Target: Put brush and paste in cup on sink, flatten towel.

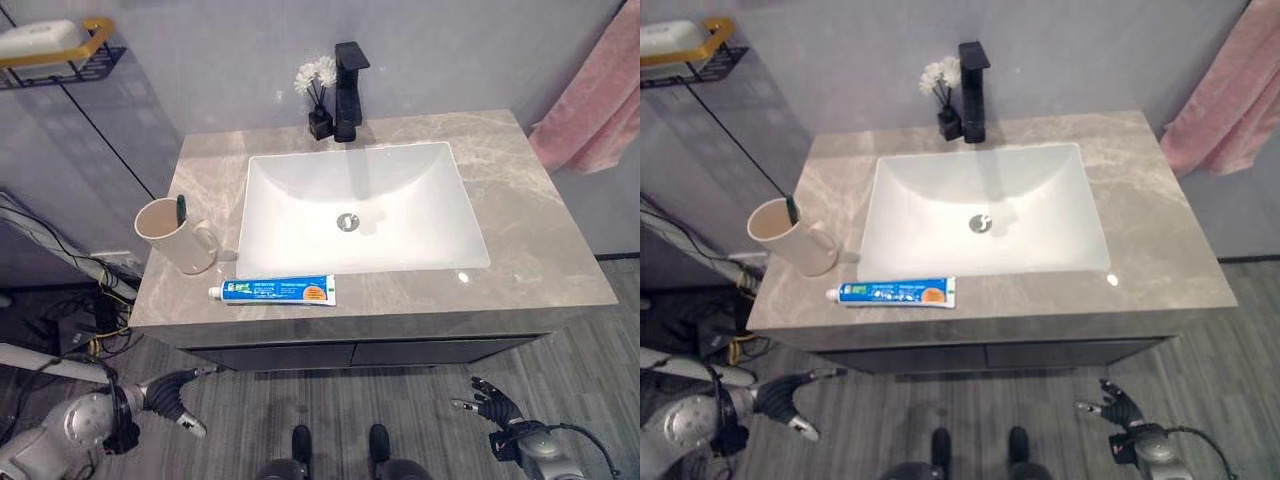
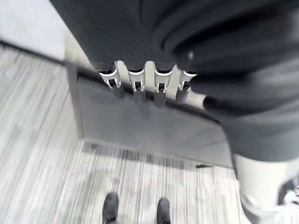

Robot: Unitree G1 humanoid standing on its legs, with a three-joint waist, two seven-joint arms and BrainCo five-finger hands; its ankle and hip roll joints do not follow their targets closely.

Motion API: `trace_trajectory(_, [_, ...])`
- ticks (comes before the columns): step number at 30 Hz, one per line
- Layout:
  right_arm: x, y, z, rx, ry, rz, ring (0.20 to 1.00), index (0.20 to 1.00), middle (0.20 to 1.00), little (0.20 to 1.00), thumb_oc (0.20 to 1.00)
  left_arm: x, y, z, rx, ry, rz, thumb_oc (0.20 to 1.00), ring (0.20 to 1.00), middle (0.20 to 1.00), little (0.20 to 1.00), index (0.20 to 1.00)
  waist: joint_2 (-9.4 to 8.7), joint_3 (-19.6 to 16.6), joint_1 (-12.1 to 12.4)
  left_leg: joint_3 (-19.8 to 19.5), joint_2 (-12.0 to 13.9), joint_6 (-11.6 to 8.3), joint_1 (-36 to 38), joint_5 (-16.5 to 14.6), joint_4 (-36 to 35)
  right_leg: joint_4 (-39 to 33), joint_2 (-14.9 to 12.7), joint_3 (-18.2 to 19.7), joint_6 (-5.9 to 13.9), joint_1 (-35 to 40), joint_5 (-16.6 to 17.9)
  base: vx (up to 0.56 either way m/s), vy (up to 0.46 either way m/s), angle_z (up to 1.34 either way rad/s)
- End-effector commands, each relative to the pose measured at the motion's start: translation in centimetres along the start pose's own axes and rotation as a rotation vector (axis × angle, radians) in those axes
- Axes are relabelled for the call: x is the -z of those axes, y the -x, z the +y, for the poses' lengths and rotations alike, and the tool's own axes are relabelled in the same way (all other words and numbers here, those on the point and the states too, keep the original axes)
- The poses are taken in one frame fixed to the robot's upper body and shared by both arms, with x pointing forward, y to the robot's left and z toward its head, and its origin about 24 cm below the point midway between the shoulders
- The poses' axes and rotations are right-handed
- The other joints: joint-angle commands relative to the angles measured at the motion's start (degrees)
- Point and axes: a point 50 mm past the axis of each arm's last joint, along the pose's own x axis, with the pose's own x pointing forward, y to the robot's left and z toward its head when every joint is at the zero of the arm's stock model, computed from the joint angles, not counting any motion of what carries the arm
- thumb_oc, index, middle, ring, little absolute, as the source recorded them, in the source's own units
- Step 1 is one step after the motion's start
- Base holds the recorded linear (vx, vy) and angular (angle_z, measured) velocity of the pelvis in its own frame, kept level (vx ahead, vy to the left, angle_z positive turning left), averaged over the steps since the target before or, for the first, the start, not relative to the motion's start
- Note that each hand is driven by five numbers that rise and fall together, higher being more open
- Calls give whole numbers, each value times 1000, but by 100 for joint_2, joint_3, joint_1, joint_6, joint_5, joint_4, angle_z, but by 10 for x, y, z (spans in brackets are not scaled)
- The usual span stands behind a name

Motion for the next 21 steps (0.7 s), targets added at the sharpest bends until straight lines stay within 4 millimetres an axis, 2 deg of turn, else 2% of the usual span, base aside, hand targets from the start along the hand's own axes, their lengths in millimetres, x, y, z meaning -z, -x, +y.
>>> trace_trajectory(1, [-11,-7,6,-53,43,-14,1000,1000,1000,1000,1000,-33,32,38,-29,-29,-110,1000,1000,1000,1000,1000,-152,-292,160,-147,85,-196,-263,1,473,599,-100,216,176,-129,-421,-36,-61,3])
trace_trajectory(2, [-7,-7,10,-70,53,4,1000,1000,1000,1000,1000,-42,40,41,-16,-25,-134,1000,1000,1000,1000,1000,-146,-298,152,-189,90,-208,-253,27,461,600,-86,197,156,-96,-430,-28,-39,10])
trace_trajectory(3, [-8,-8,11,-72,54,3,1000,1000,1000,1000,1000,-42,40,41,-17,-24,-133,1000,1000,1000,1000,1000,-152,-296,140,-190,90,-208,-252,28,460,599,-87,196,156,-95,-430,-35,-48,24])
trace_trajectory(5, [9,-2,15,-94,55,55,1000,1000,1000,1000,1000,-69,55,57,-22,-10,-243,1000,1000,1000,1000,1000,-85,-364,202,-303,98,-244,-260,103,460,592,-46,126,116,-17,-456,-38,-65,29])
trace_trajectory(6, [9,-2,16,-97,55,54,1000,1000,1000,1000,1000,-69,56,56,-23,-9,-240,1000,1000,1000,1000,1000,-95,-363,185,-308,98,-245,-260,104,459,590,-46,121,116,-14,-456,-19,-74,35])
trace_trajectory(7, [21,3,19,-105,39,78,1000,1000,1000,1000,1000,-83,64,62,-55,-4,-309,1000,1000,1000,1000,1000,-103,-405,188,-375,86,-256,-231,122,457,601,-25,70,97,35,-481,3,-34,25])
trace_trajectory(9, [26,5,20,-105,27,86,1000,1000,1000,1000,1000,-87,67,67,-80,0,-337,1000,1000,1000,1000,1000,-112,-419,172,-418,81,-259,-217,133,449,597,-24,49,91,67,-483,11,-34,18])
trace_trajectory(10, [34,11,20,-100,9,99,1000,1000,1000,1000,1000,-102,71,72,-98,-28,-398,1000,1000,1000,1000,1000,-110,-450,161,-454,84,-259,-189,133,429,583,-20,40,98,95,-477,14,-24,18])
trace_trajectory(11, [34,11,20,-101,9,99,1000,1000,1000,1000,1000,-102,71,72,-98,-28,-397,1000,1000,1000,1000,1000,-112,-450,158,-454,84,-259,-189,133,429,583,-20,40,98,95,-477,19,-9,20])
trace_trajectory(12, [43,16,19,-98,-5,111,1000,1000,1000,1000,1000,-112,76,79,-140,-46,-451,1000,1000,1000,1000,1000,-114,-487,131,-456,86,-262,-163,126,402,553,-32,32,116,122,-467,22,8,10])
trace_trajectory(16, [54,23,21,-90,-30,133,1000,1000,1000,1000,1000,-120,81,87,-220,-58,-512,1000,1000,1000,1000,1000,-125,-525,65,-447,86,-255,-113,104,333,483,-41,74,141,147,-442,27,15,0])
trace_trajectory(20, [61,29,18,-58,-54,145,1000,1000,1000,1000,1000,-114,76,91,-333,-87,-517,1000,1000,1000,1000,1000,-127,-525,24,-401,82,-234,-75,62,258,411,-64,139,184,130,-391,40,37,-4])
trace_trajectory(21, [62,29,19,-40,-67,142,1000,1000,1000,1000,1000,-95,64,91,-470,0,-526,1000,1000,1000,1000,1000,-156,-470,-90,-334,77,-216,-98,34,233,381,-81,202,211,52,-347,15,69,-8])
